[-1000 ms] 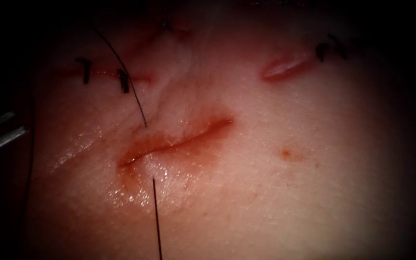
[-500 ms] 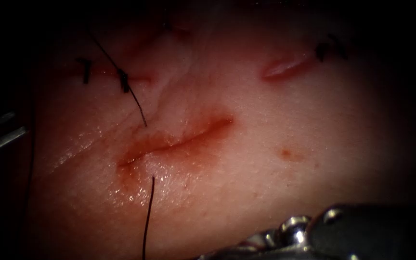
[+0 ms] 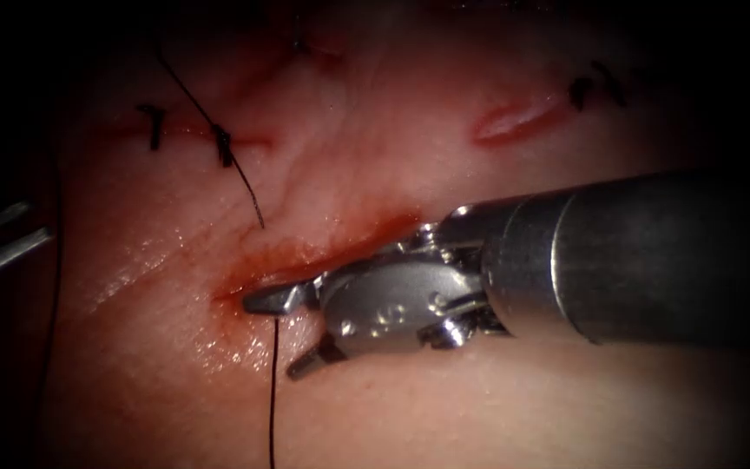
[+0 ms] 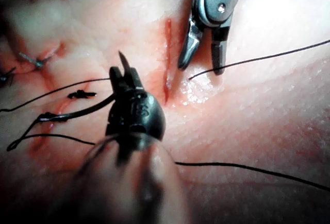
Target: Wound Closure
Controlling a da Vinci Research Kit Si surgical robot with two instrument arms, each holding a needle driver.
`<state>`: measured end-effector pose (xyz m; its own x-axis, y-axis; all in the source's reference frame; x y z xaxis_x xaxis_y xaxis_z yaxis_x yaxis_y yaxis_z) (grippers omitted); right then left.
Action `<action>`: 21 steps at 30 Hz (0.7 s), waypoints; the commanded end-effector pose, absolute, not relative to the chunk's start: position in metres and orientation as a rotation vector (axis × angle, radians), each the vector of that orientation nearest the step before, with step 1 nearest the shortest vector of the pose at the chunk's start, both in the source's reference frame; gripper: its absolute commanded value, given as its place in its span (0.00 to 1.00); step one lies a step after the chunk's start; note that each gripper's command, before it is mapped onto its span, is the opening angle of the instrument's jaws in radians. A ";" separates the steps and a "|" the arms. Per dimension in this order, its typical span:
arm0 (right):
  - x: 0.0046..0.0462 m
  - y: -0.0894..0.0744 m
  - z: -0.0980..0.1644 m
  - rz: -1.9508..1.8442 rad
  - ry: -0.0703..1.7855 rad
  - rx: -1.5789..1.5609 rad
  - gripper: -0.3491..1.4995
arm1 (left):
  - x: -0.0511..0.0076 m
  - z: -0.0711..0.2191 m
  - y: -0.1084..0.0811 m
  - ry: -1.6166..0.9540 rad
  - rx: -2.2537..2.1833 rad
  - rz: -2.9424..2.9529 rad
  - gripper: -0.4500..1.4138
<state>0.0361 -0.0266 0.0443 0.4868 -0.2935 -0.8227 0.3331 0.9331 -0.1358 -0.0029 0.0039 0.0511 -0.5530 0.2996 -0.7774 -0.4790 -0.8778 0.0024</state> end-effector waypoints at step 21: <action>0.0324 -0.033 0.037 -0.417 1.084 0.254 0.00 | -0.0034 0.052 0.004 0.299 -1.152 2.415 0.00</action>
